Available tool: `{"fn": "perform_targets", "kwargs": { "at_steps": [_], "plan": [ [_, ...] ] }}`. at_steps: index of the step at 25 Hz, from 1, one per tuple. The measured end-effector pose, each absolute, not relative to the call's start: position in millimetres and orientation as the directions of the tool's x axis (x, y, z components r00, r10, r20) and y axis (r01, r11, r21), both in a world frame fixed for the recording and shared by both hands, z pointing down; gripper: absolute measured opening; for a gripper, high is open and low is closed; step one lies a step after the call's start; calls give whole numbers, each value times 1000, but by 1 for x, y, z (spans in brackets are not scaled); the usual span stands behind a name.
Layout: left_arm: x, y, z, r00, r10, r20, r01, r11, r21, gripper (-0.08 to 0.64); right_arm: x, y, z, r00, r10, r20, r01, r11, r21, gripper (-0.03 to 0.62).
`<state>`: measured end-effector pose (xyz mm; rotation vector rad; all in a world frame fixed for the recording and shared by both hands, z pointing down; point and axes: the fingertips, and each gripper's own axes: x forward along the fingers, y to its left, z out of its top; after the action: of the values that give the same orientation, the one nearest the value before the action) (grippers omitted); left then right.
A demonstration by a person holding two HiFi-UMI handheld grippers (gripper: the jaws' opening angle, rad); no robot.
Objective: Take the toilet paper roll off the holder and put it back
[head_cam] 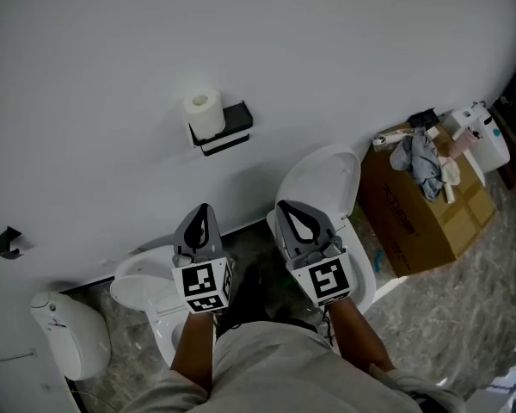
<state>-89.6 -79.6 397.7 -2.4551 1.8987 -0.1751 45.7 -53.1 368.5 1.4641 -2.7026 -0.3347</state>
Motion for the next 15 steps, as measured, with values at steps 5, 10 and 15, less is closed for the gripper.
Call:
{"fn": "perform_targets", "kwargs": {
  "at_steps": [5,10,15],
  "plan": [
    [-83,-56,407,243,-967,76,-962,-251,-107,11,43,-44,378,-543,-838,-55,-826,521,213,4],
    [-91,-48,406,240,-968,73,-964,-247,-101,11,53,-44,389,-508,-860,-49,-857,498,134,4],
    [-92,-40,405,257,-963,80,-959,-265,-105,11,49,-38,388,-497,-866,-51,-862,486,144,5]
  ]
}}
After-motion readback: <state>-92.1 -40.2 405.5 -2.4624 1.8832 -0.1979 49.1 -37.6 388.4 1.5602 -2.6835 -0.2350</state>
